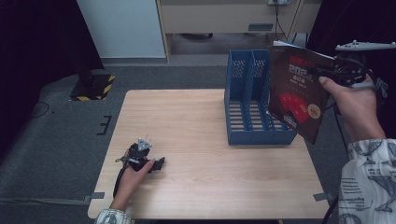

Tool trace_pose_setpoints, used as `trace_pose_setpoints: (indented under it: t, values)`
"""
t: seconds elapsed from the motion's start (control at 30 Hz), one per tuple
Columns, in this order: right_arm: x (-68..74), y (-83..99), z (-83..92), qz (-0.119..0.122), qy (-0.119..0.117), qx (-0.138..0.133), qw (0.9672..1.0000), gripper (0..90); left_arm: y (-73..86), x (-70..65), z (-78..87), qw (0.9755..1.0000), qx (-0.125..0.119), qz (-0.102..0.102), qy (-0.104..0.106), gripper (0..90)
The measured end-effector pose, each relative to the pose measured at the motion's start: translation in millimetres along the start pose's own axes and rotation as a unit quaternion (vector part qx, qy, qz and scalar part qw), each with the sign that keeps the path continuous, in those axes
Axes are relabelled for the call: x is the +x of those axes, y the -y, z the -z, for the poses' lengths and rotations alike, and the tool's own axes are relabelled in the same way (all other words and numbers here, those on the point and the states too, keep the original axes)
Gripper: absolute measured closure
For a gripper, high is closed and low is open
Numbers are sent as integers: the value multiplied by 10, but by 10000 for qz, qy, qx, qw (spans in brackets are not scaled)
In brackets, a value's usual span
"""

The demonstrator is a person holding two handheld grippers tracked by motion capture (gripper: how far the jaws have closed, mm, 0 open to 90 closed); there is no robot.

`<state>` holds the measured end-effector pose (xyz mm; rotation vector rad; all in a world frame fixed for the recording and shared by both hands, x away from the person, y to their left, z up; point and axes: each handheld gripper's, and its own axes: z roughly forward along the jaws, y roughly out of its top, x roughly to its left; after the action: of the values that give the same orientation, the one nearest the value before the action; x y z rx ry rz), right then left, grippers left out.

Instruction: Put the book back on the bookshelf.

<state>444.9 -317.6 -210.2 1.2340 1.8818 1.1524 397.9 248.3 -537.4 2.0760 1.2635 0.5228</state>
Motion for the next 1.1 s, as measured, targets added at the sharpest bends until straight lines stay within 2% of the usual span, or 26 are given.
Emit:
trace_pose_setpoints:
  t: [0.57, 1.1]
  values:
    - [-182, 44, -9, -327, 365, 114, 9987, 870, 0, 0, 0, 10000, 0, -1, 0, 3]
    - [-279, 50, -269, -605, 595, 244, 9961, 870, 0, 0, 0, 10000, -1, 0, -1, 3]
